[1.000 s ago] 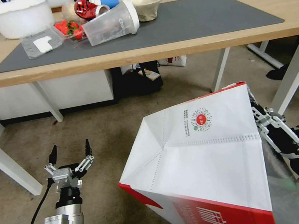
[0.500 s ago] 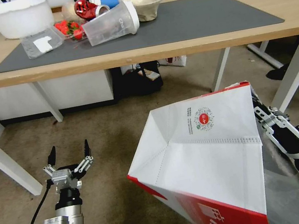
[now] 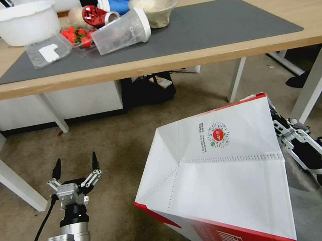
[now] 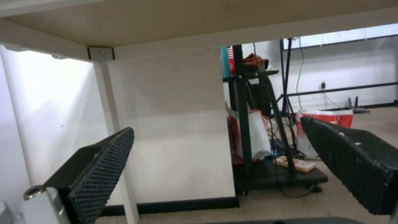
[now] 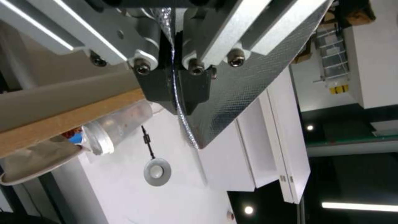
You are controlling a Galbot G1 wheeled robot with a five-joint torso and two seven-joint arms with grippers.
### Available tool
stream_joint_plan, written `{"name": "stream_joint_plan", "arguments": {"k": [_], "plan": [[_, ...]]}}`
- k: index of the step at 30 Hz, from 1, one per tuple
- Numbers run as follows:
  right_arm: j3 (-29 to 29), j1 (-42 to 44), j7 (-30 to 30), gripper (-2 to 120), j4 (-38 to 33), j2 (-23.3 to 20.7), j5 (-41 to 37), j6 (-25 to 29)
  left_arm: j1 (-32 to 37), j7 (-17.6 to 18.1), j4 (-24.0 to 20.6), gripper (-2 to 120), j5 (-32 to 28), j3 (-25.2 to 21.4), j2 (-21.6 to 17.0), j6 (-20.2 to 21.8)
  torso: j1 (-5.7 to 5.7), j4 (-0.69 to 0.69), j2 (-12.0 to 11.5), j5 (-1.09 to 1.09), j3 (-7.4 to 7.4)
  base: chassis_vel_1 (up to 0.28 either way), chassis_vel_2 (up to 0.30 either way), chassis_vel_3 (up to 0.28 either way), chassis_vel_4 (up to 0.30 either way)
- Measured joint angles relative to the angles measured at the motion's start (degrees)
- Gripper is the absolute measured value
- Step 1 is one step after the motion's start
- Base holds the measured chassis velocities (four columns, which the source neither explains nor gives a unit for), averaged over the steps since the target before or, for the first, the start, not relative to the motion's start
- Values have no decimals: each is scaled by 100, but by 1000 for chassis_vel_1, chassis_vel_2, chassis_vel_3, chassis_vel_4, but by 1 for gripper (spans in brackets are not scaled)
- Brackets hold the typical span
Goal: Pick up the food delivery bag from the floor and place it on the table.
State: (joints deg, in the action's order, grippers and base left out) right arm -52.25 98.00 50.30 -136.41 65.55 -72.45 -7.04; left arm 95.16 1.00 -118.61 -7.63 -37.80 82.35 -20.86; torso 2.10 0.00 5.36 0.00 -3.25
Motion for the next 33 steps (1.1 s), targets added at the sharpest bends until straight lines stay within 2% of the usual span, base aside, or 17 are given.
{"name": "stream_joint_plan", "arguments": {"k": [12,33], "plan": [[12,-37,107,0,67,6,80,-1,31,10,-97,100,82,-22,-1,138,47,0,317,0,-273,0,0,0,0],[69,17,184,0,20,51,249,5,185,125,-307,100,214,-31,-16,289,155,0,798,0,-644,0,0,0,0]]}}
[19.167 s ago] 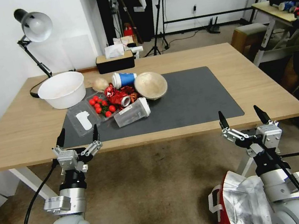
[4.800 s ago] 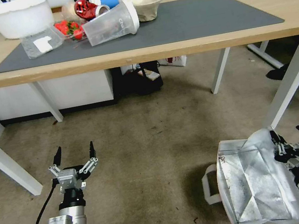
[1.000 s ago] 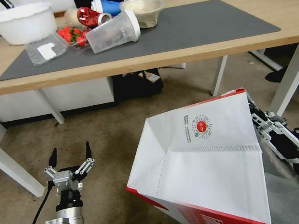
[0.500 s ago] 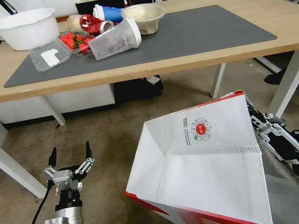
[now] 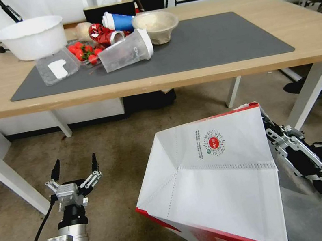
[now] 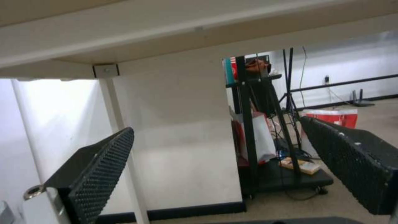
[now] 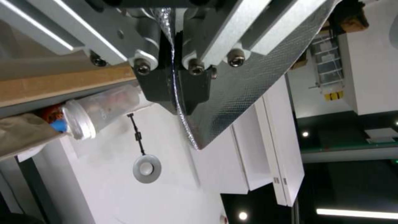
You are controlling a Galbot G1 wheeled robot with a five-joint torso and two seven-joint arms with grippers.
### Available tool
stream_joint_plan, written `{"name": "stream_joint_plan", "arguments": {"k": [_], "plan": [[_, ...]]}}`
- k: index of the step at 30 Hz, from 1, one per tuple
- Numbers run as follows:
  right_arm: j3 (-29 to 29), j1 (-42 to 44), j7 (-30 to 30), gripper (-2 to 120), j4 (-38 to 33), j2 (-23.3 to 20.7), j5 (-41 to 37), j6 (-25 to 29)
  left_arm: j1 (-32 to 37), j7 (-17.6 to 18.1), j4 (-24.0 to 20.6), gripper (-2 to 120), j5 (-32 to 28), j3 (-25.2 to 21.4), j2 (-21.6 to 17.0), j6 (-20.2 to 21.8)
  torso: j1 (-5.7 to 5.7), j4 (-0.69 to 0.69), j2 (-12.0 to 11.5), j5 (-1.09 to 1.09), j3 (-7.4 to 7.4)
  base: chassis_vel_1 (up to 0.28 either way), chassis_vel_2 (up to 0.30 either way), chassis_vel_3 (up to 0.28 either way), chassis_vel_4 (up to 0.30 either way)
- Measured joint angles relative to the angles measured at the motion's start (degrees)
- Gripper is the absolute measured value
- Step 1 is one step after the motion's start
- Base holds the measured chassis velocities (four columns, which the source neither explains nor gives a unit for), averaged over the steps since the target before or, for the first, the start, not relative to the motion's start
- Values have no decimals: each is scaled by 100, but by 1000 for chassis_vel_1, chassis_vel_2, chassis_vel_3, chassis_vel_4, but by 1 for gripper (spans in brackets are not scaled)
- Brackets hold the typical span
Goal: Pick up the food delivery bag from the floor and place it on the table.
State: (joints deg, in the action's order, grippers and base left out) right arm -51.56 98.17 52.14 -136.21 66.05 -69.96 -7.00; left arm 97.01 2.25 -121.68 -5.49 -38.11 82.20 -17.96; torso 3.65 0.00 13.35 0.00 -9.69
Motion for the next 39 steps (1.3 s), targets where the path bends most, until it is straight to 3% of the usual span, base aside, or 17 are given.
{"name": "stream_joint_plan", "arguments": {"k": [18,39], "plan": [[-21,-5,128,0,45,30,44,14,202,-138,-366,100,-17,-110,-72,380,108,0,403,0,-298,0,0,0,0],[-6,-34,290,0,155,60,105,16,212,-188,-389,100,13,-133,-52,426,260,0,883,0,-627,0,0,0,0]]}}
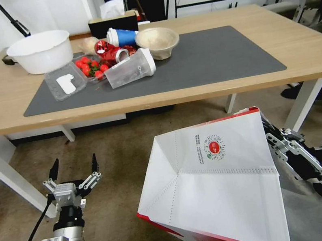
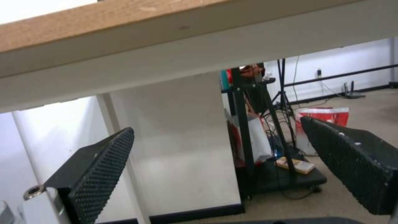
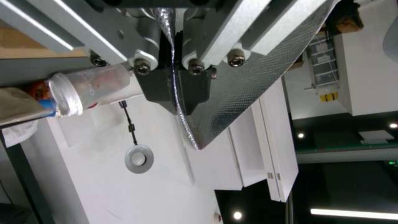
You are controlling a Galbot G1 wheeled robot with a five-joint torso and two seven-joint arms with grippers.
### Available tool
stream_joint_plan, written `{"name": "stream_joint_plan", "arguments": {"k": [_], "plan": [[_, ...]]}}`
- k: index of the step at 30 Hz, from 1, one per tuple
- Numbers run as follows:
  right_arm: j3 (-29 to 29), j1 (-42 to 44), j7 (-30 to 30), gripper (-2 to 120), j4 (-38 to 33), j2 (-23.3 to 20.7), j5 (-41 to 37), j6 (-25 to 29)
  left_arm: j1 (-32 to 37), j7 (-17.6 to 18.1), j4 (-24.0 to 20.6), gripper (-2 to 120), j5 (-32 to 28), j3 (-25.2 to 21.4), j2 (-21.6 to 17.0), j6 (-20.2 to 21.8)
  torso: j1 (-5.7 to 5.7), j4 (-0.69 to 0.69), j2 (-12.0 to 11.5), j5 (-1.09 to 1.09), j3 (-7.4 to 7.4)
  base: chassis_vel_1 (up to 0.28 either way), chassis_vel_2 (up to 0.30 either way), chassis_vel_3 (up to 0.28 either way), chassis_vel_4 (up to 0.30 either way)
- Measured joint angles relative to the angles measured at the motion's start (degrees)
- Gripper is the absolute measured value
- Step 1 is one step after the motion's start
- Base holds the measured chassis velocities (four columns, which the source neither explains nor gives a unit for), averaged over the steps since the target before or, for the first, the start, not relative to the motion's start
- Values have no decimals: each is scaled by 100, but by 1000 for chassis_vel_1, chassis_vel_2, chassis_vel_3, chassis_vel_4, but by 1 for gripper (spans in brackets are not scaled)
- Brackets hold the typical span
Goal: Pick up the food delivery bag from the floor and place it on the table.
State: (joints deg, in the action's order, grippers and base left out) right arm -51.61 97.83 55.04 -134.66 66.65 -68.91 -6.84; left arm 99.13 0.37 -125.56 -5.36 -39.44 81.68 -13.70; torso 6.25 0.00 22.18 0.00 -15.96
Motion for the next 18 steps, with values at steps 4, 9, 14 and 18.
{"name": "stream_joint_plan", "arguments": {"k": [4,9,14,18], "plan": [[0,-5,58,0,17,19,7,0,-8,0,1,100,9,-11,4,0,33,0,95,0,-61,0,0,0,0],[-2,11,69,0,18,27,8,-10,-26,-14,-1,100,10,-40,-21,5,66,0,196,0,-129,0,0,0,0],[-10,34,70,0,3,55,9,-8,-24,-45,-4,100,32,-52,-14,6,114,0,320,0,-204,0,0,0,0],[-24,34,73,0,-13,70,14,-6,-27,-52,-5,100,36,-55,-20,1,147,0,417,0,-268,0,0,0,0]]}}
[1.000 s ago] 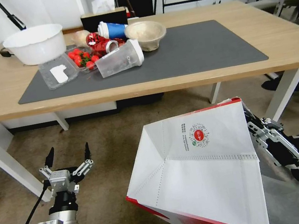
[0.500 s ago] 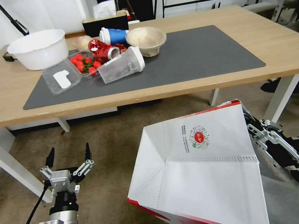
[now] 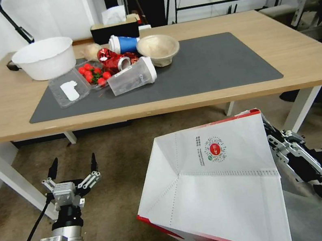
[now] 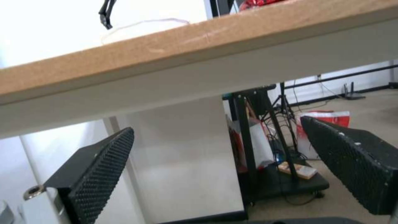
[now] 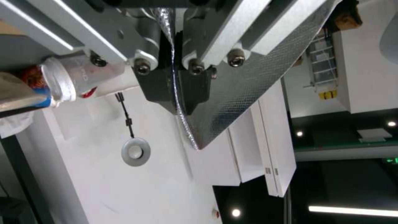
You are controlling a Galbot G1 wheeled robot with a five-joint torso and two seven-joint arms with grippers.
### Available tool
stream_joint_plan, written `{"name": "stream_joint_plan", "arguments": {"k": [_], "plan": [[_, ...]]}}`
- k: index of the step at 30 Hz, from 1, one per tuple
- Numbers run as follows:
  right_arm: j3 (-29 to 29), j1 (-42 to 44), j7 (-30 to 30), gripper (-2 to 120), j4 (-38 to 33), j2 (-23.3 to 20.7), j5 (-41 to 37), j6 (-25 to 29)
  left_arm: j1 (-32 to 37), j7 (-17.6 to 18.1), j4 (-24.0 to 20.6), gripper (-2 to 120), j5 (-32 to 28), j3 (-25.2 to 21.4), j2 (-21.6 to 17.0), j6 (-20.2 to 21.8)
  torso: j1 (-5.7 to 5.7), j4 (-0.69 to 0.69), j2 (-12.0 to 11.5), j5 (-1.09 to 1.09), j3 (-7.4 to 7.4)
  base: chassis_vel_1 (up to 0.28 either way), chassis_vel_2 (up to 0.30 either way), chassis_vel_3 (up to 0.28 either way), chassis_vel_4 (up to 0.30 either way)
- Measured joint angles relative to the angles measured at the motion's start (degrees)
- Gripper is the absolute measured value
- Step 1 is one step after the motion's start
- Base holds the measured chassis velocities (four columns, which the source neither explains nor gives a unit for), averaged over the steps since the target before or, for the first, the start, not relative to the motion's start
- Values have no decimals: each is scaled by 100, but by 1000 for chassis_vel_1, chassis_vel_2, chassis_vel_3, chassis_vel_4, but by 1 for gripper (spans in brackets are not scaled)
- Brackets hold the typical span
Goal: Pick up the food delivery bag from the floor and place it on the table.
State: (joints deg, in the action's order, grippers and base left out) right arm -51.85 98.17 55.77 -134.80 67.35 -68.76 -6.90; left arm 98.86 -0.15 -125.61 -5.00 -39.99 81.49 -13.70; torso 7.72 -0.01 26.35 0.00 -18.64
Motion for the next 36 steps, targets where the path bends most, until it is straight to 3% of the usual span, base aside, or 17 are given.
{"name": "stream_joint_plan", "arguments": {"k": [36], "plan": [[-65,-11,96,0,67,12,34,32,-106,18,6,100,-86,-84,-5,38,324,0,856,0,-532,0,0,0,0]]}}
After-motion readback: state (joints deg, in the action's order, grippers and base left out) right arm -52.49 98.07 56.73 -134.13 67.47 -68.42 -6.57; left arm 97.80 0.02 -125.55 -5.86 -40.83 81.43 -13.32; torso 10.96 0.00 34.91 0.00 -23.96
